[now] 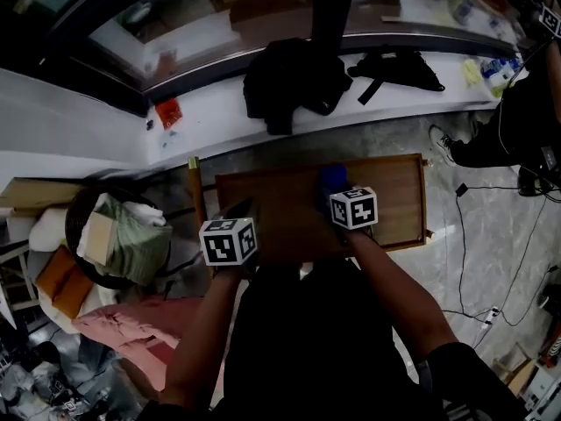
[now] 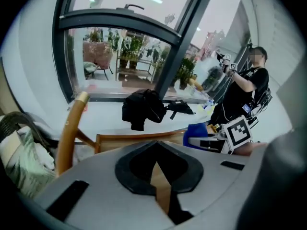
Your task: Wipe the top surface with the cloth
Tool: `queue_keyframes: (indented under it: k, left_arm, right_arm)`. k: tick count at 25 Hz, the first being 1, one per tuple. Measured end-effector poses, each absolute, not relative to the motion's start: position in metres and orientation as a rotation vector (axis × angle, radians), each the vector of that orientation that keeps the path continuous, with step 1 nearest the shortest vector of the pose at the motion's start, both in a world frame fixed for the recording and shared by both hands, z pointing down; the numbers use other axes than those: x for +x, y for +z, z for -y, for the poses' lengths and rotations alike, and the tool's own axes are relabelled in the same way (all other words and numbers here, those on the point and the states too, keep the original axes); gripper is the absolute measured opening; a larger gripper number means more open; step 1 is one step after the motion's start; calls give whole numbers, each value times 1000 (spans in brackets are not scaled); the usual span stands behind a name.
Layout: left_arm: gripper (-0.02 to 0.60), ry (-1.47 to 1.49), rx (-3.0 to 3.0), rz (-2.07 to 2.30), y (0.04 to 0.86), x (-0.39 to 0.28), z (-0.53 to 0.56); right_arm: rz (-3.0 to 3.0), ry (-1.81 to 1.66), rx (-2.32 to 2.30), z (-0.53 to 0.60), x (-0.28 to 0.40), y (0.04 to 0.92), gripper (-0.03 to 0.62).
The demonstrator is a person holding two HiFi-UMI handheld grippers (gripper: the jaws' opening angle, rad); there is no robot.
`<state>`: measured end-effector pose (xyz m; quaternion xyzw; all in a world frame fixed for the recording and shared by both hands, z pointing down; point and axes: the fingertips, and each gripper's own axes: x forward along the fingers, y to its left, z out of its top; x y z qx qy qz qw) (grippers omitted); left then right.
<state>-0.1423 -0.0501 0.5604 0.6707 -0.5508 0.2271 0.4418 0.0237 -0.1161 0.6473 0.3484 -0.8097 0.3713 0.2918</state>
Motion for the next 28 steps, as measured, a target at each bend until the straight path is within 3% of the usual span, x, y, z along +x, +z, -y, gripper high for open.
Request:
queue_keyframes:
  k: [7,12,28]
  left_arm:
    - [9,567,1640,1425,540,-209,18]
    - [9,532,1637,1435,540,-239,0]
    - [9,486,1659,1405,546,-240,-4]
  right_arm:
    - [2350,1040,584,65,-160,630,48]
    - [2352,939,473,48,-228,655,48]
    - [2219,784,422,50,-247,703,48]
